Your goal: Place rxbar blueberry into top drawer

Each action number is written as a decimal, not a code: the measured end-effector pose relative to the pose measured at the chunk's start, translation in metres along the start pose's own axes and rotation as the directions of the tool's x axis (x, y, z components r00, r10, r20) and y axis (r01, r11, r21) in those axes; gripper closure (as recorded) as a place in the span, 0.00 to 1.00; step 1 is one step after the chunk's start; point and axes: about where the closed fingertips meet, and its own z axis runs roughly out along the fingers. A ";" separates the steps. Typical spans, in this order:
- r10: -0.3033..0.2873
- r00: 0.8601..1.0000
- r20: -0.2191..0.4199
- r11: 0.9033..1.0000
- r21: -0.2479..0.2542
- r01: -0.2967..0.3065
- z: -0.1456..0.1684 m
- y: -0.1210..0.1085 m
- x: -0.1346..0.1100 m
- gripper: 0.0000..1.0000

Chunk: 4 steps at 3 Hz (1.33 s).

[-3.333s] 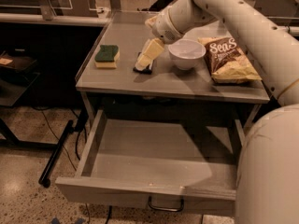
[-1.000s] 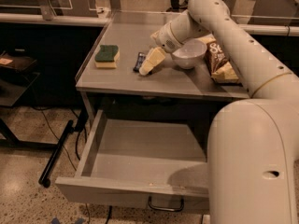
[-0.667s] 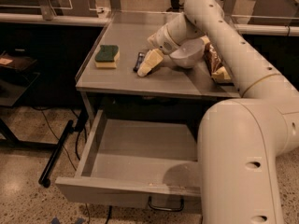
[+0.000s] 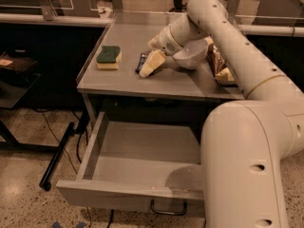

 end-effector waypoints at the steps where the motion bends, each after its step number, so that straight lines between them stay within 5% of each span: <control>1: 0.000 1.000 0.000 1.000 0.000 0.000 0.000 0.000 0.000 0.49; 3: 0.000 1.000 0.000 1.000 -0.001 0.000 0.000 0.000 0.000 1.00; 4: 0.000 1.000 0.000 1.000 -0.001 0.000 -0.004 -0.001 -0.004 1.00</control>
Offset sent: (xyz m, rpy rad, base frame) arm 0.0000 0.0000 0.0000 0.0000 0.0000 0.0000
